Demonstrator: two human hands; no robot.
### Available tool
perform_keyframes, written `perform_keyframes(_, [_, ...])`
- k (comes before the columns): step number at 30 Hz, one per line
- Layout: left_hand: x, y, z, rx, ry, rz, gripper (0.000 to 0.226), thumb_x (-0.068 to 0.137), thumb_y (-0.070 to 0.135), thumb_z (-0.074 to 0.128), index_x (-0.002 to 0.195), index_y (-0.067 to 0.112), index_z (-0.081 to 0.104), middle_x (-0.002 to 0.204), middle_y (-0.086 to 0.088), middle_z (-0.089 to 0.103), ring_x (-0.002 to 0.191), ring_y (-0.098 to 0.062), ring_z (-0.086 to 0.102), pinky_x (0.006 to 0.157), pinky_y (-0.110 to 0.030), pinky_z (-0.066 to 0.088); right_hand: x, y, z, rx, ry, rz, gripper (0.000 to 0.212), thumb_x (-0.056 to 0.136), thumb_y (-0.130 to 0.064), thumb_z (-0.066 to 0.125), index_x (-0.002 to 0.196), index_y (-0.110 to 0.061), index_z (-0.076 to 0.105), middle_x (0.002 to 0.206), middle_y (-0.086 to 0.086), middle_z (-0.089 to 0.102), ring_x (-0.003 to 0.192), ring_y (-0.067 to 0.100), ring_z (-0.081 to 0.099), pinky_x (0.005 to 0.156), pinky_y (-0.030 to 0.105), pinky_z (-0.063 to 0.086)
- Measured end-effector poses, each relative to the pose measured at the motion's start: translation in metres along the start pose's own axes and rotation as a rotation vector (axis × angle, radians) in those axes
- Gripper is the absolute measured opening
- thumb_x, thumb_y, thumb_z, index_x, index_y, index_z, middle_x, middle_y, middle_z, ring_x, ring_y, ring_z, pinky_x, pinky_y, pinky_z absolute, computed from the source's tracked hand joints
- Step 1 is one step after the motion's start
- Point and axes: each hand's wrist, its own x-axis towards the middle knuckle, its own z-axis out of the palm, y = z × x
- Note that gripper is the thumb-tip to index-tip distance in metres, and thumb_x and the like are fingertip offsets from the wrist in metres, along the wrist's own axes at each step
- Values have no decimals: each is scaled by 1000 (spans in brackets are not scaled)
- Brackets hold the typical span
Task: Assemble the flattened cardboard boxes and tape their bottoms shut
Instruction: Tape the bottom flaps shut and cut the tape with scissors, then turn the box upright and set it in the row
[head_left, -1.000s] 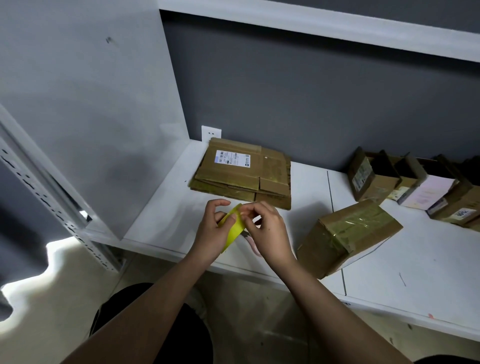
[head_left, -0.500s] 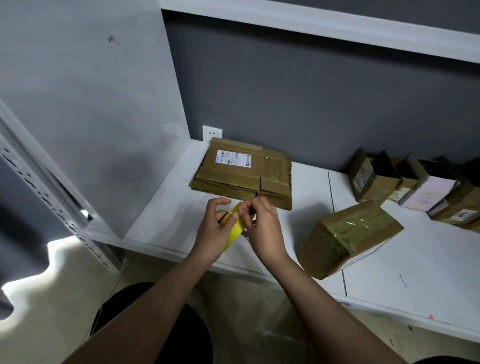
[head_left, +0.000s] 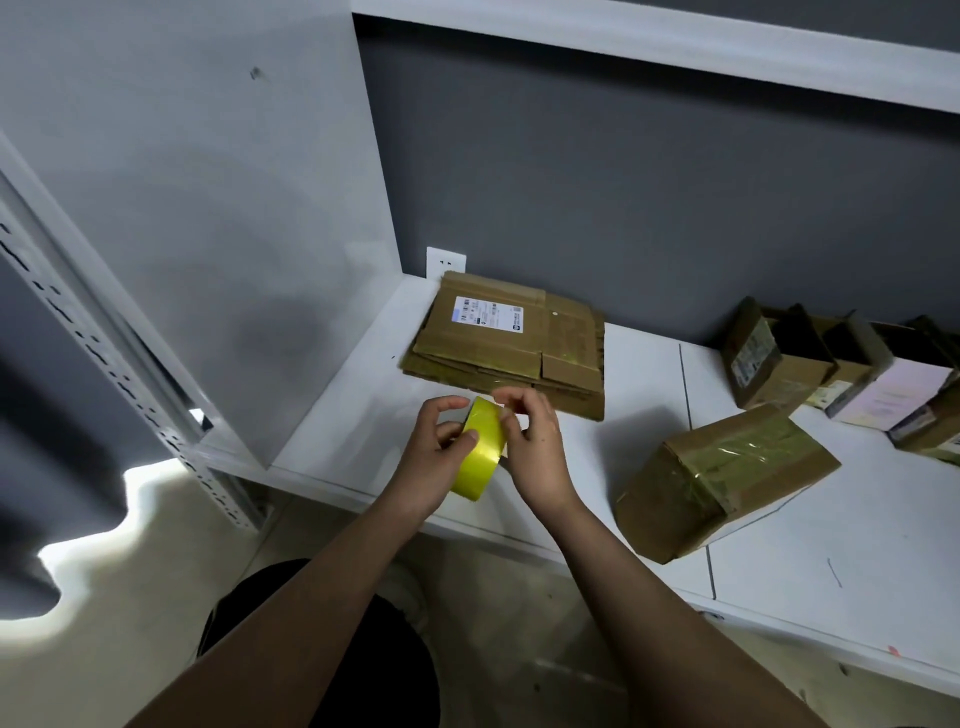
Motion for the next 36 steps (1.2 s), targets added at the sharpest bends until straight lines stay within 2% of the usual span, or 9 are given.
perform_keyframes(5, [6,-5,-11,135,59,1,37,92,17,59,120,28,39,114,-12,63,100,-24,61,72,-29,49,11,2,12,-108,11,-47,25,93,4,44,103,-10,61,104,3,59,103,19,54,88,30,43])
perform_keyframes(9, [17,-13,-24,753,188,65,38,90,28,61,121,20,40,112,-3,61,100,-27,60,73,-30,43,16,13,18,-179,-37,68,29,93,5,42,111,-6,61,110,9,62,104,23,56,78,13,42])
perform_keyframes(12, [27,-25,-28,1094,214,114,39,90,29,61,123,15,44,116,-5,60,104,-24,59,74,-31,43,13,20,20,-207,-116,107,29,91,7,43,109,-4,63,110,10,64,104,23,58,85,21,44])
perform_keyframes(16, [43,-53,-22,1422,146,109,56,95,28,51,142,10,29,126,-11,58,112,-27,58,89,-36,46,6,26,13,-217,-150,143,26,94,3,45,110,-6,63,111,8,65,105,20,58,88,21,42])
perform_keyframes(20, [51,-71,-11,1433,169,149,56,93,24,55,141,8,32,120,-14,64,109,-28,62,87,-37,50,0,31,-4,-191,-140,159,22,95,-2,46,106,-11,64,109,2,64,104,17,58,94,27,47])
perform_keyframes(24, [55,-78,-10,1214,156,69,63,87,30,65,136,5,34,126,-13,60,114,-28,58,89,-36,48,-8,28,-35,-150,-124,138,23,97,-5,46,98,-20,63,102,-8,61,100,10,57,87,19,47])
perform_keyframes(28, [32,-54,22,1106,226,128,80,76,40,74,136,3,38,139,-17,43,129,-31,39,106,-40,33,-19,21,-83,-155,-60,80,22,96,-5,47,94,-17,65,96,-7,65,92,9,61,78,20,47])
perform_keyframes(31, [5,-37,73,947,-39,306,94,74,46,75,146,12,26,150,-9,26,136,-24,30,110,-34,30,-27,19,-124,-333,-3,-12,18,94,-9,51,97,-18,66,97,-8,66,88,8,61,71,22,48])
perform_keyframes(36, [-19,-31,169,831,-303,176,123,64,60,76,151,20,-1,159,0,3,144,-23,14,114,-39,25,-30,30,-188,-592,193,-56,18,90,-9,54,100,-18,66,103,0,67,101,22,56,85,37,43])
